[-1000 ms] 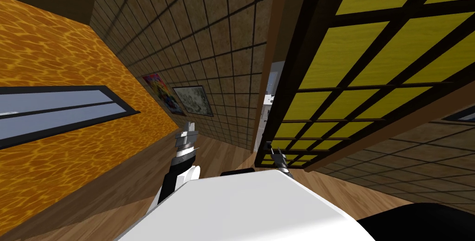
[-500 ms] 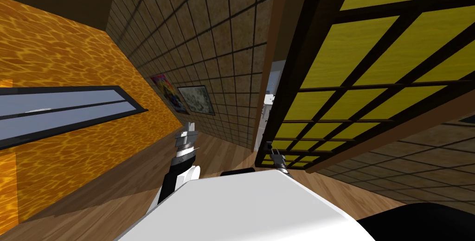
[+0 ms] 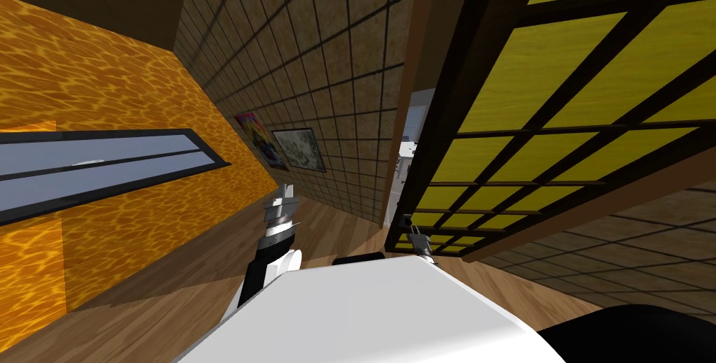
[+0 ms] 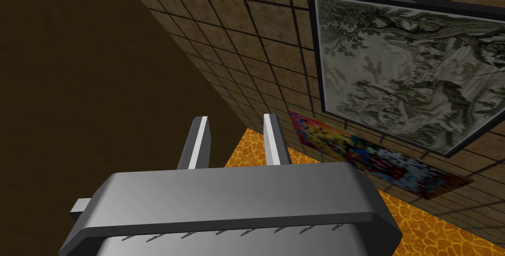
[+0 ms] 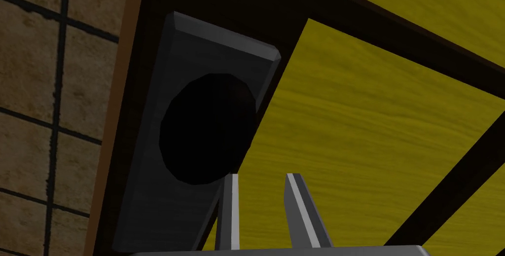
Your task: Pull the door open
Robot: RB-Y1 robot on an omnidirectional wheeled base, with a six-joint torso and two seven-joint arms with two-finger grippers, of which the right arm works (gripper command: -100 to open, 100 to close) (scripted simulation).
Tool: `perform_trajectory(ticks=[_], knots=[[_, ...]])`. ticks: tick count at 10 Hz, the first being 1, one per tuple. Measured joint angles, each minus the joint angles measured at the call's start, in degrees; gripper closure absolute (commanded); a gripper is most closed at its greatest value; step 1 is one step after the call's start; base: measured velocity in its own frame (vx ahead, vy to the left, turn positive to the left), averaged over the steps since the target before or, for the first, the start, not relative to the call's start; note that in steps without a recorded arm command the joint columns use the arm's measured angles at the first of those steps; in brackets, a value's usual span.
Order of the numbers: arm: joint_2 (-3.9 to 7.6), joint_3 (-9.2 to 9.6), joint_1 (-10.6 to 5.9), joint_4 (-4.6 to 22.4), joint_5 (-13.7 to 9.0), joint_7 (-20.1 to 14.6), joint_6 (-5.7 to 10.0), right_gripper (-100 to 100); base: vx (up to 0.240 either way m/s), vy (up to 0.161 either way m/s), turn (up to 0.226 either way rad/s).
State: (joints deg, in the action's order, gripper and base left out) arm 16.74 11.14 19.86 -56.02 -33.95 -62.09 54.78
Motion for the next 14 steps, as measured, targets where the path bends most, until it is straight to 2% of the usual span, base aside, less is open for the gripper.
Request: perform_trajectory(ticks=[2, 4, 7, 10, 12, 14], knots=[[0.24, 0.18, 0.21, -0.5, -0.7, -1.2, -0.4, -100, -0.037, -0.011, 0.058], [-0.15, 0.64, 0.83, -2.1, -1.8, -2.7, -1.21, -100, -0.046, -0.012, 0.052], [-0.31, 1.56, 0.95, -2.4, -3.6, -6.5, -1.43, -100, -0.045, -0.021, 0.065], [-0.42, 2.43, 0.67, -1.5, -4.5, -10.2, -0.59, -100, -0.028, 0.002, 0.018], [-0.52, 2.35, 1.4, -2.9, -4.8, -10.0, -1.38, -100, -0.017, -0.008, 0.026], [-0.78, 2.78, 1.15, -2.9, -5.9, -12.2, -1.21, -100, -0.043, -0.023, 0.059]])
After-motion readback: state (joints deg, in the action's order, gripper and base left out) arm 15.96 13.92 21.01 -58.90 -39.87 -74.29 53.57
